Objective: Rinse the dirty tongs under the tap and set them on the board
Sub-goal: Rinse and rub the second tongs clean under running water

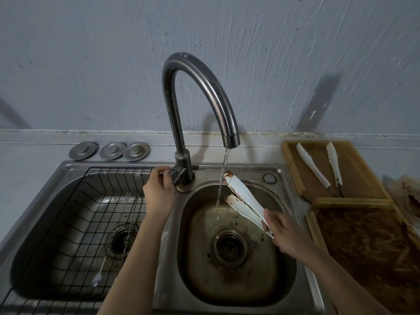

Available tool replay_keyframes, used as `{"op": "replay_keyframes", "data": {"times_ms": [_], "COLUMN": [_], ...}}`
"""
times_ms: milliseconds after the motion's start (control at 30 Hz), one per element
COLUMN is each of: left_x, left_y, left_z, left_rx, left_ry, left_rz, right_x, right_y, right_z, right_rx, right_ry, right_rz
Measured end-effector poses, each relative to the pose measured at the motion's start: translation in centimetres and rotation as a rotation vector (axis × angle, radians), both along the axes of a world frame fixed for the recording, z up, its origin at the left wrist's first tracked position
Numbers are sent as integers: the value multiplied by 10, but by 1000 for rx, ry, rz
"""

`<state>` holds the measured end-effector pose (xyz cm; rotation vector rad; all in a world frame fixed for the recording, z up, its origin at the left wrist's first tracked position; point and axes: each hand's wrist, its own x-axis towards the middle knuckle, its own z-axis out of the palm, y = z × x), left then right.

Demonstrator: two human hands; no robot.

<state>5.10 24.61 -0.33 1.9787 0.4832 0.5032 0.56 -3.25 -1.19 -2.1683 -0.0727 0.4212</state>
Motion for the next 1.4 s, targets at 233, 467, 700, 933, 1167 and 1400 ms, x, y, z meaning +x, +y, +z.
{"op": "replay_keyframes", "data": {"times_ms": [233, 467, 700, 933, 1167, 1400], "left_x": [0, -5, -54, -58, -34, -15], "left_y": [0, -10, -87, -99, -99, -100], "left_z": [-3, -9, -34, -30, -30, -33], "left_rx": [18, -78, -396, -421, -1072, -1294], "left_ry": [1, 69, 197, 294, 512, 464], "left_rz": [4, 30, -56, -247, -302, -7], "right_x": [-4, -11, -11, -5, -6, -8], "right_y": [1, 7, 39, 48, 34, 27], "right_z": [2, 9, 12, -4, 0, -1], "right_rx": [-11, 5, 30, 18, 174, 126], "right_ry": [4, 33, 185, 262, 503, 520], "right_rz": [12, 43, 32, 7, -68, -44]}}
